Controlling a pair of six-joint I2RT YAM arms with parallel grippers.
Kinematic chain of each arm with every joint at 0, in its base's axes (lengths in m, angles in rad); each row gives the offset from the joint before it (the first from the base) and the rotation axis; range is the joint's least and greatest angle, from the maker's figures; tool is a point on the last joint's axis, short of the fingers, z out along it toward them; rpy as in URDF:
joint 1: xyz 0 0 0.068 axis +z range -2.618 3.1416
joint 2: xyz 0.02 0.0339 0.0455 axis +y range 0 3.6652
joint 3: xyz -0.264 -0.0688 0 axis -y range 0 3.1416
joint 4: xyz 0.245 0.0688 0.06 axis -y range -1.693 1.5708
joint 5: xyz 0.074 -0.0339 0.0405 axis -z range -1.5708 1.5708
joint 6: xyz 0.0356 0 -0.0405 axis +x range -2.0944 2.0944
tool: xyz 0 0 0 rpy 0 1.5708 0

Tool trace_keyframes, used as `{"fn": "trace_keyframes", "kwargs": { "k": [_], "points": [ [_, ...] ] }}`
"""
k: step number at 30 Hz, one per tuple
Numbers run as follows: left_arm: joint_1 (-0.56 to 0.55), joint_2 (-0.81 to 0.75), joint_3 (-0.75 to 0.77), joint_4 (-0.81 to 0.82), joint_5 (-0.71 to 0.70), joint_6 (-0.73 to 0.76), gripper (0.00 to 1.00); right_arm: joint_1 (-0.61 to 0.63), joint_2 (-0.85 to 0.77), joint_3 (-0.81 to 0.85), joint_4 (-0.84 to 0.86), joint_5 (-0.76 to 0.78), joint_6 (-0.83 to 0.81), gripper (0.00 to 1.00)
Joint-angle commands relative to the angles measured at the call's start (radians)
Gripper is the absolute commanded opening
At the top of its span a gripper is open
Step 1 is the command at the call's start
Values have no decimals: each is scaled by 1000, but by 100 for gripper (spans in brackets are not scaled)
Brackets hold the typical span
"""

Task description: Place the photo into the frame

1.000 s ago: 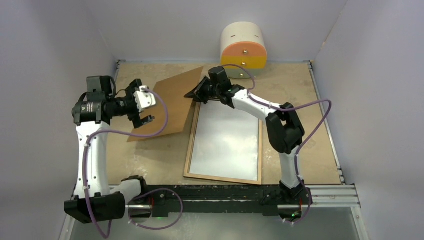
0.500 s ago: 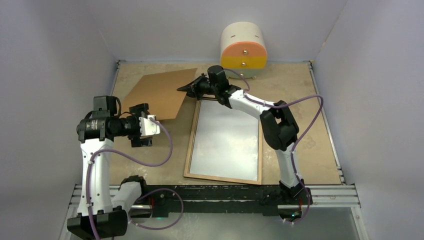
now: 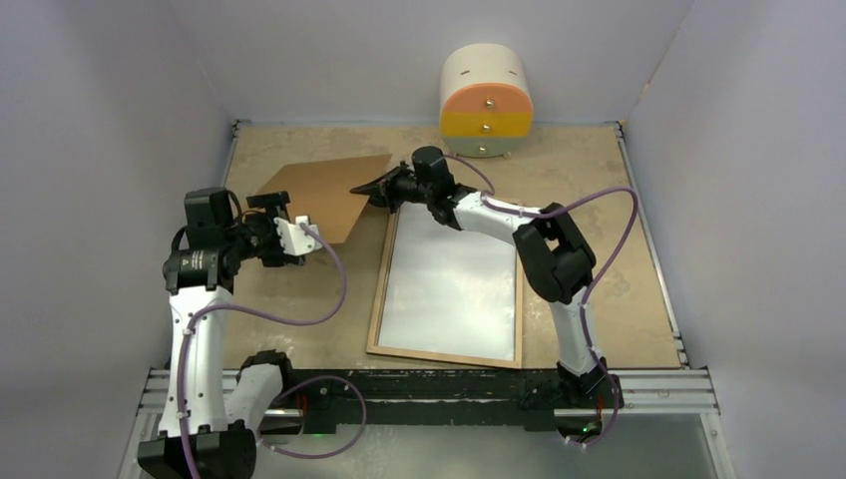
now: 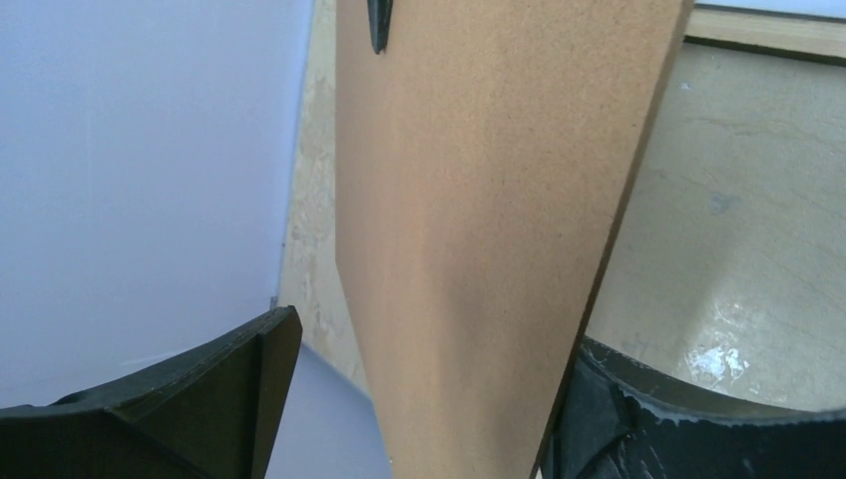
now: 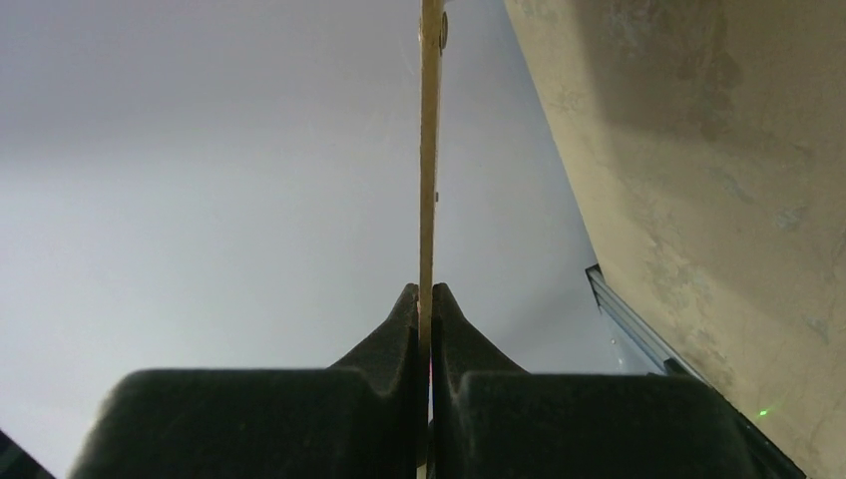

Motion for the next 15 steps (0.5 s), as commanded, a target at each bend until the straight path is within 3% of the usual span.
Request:
{"fn": "trace_keyframes", "kwargs": {
  "k": [1,6,10,12,15],
  "points": [
    [-6,36,-4,66,-47,1,76,39,-102,-5,192,-33,70,0],
    [-5,34,-2,92,-34,-5,54,63,-90,-14,243,-25,113,0],
    [-5,25,3,142,-27,-17,14,70,-80,17,210,-57,100,0],
    [-6,13,1,180,-31,-35,0,69,-93,27,148,-76,47,12],
    [-5,0,1,212,-28,-42,0,55,-113,37,47,-129,-95,33]
  ]
}}
